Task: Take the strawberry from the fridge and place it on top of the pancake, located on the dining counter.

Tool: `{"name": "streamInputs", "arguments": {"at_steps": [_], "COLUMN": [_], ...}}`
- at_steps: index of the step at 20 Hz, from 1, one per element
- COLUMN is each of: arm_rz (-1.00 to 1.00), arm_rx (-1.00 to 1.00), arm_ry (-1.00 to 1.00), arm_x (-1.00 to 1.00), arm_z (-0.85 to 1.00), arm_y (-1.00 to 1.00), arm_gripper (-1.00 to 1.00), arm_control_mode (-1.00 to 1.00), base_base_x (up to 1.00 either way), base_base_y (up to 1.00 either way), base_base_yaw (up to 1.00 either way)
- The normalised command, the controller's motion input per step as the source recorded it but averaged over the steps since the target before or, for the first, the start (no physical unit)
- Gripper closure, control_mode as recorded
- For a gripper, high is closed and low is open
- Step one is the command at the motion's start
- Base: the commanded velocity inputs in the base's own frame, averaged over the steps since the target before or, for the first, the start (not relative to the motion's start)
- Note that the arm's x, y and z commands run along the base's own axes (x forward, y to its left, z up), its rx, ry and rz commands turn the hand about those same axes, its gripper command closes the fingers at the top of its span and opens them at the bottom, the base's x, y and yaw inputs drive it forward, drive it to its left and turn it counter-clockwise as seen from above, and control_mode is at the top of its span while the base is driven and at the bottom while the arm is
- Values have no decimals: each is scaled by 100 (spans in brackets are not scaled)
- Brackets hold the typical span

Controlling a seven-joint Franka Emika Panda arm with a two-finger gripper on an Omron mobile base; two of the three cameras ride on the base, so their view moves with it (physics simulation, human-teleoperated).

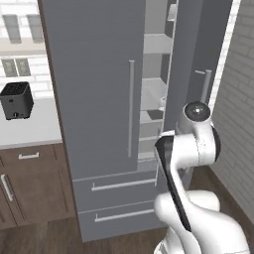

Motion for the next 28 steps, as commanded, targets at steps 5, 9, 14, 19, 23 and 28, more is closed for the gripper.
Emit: {"name": "streamInputs", "arguments": {"at_steps": [5,9,14,19,23,28], "arm_rz": [-1,-13,-18,-14,-12,-6], "arm_rx": [-28,-26,-23,-17,-12,-1], "arm_ry": [15,24,36,30,16,5], "arm_x": [54,100,100,99,55,2], "arm_z": [45,8,-37,-73,-65,-44], "arm_y": [100,67,-6,-46,-65,-100], "arm_gripper": [-100,-100,-100,-100,-100,-100], "arm_control_mode": [-100,-100,-100,-100,-100,-100], "base_base_x": [0,0,0,0,0,0], "base_base_y": [0,0,0,0,0,0], "base_base_yaw": [0,0,0,0,0,0]}}
